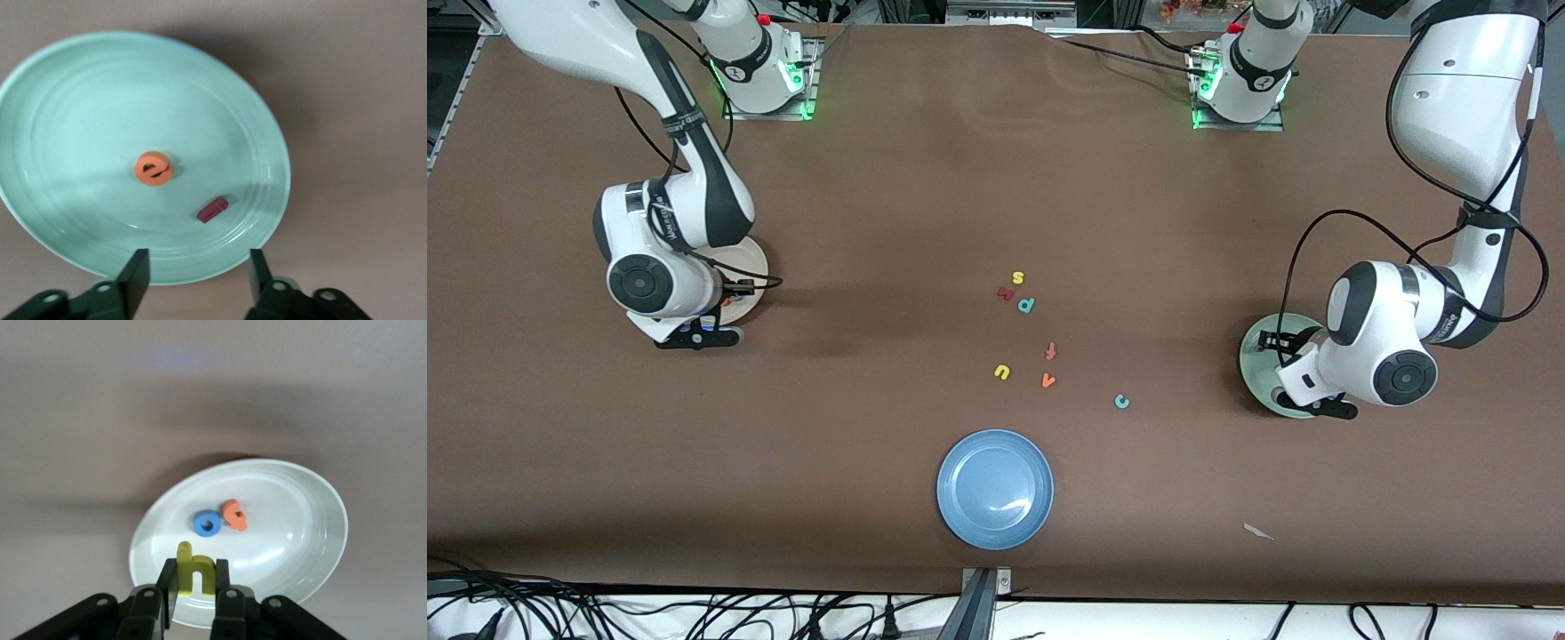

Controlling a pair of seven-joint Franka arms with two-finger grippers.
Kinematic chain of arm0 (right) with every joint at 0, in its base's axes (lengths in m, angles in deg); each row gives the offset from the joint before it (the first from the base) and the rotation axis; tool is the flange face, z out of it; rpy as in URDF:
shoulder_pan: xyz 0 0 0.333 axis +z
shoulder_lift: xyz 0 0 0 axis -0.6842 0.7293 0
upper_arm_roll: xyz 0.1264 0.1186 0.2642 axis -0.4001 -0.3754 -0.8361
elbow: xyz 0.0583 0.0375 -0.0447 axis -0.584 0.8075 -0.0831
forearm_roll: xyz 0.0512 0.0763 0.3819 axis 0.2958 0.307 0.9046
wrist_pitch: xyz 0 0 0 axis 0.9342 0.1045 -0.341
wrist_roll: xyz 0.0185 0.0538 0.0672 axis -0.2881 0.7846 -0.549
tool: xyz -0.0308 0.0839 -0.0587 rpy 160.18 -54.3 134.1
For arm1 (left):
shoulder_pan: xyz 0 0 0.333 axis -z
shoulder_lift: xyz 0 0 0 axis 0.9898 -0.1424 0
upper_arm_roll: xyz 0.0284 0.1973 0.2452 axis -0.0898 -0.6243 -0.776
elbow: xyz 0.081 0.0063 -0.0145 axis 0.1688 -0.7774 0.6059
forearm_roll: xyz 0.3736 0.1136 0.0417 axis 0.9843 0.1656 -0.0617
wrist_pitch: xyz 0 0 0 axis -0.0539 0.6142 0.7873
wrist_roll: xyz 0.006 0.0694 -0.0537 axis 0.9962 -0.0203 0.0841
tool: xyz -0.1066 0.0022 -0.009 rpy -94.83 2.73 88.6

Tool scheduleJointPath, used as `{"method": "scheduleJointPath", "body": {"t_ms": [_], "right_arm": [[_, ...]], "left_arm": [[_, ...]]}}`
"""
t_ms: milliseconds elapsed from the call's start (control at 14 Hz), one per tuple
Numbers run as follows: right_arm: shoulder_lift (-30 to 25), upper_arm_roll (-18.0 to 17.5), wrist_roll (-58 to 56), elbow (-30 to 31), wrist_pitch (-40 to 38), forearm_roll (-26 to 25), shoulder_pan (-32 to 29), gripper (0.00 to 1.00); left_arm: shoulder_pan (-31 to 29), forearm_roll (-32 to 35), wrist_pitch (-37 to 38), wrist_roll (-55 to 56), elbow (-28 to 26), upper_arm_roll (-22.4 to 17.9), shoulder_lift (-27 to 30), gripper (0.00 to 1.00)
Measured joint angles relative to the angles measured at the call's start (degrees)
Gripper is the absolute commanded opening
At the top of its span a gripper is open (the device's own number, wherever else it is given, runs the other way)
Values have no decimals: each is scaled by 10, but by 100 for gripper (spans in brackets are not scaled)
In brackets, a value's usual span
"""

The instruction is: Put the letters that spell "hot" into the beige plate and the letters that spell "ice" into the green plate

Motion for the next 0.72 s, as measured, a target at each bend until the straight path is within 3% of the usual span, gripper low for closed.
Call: {"method": "scheduleJointPath", "body": {"t_ms": [215,572,644,716], "right_arm": [[3,28,-55,30,53,24,0,17],[5,31,-64,66,107,25,0,20],[5,31,-66,70,108,25,0,37],[5,32,-68,72,110,25,0,65]], "left_arm": [[13,-16,0,9,17,6,0,100],[51,-78,-13,51,33,7,0,100],[58,-84,-27,69,34,8,0,100],[69,-87,-41,91,34,8,-1,100]]}}
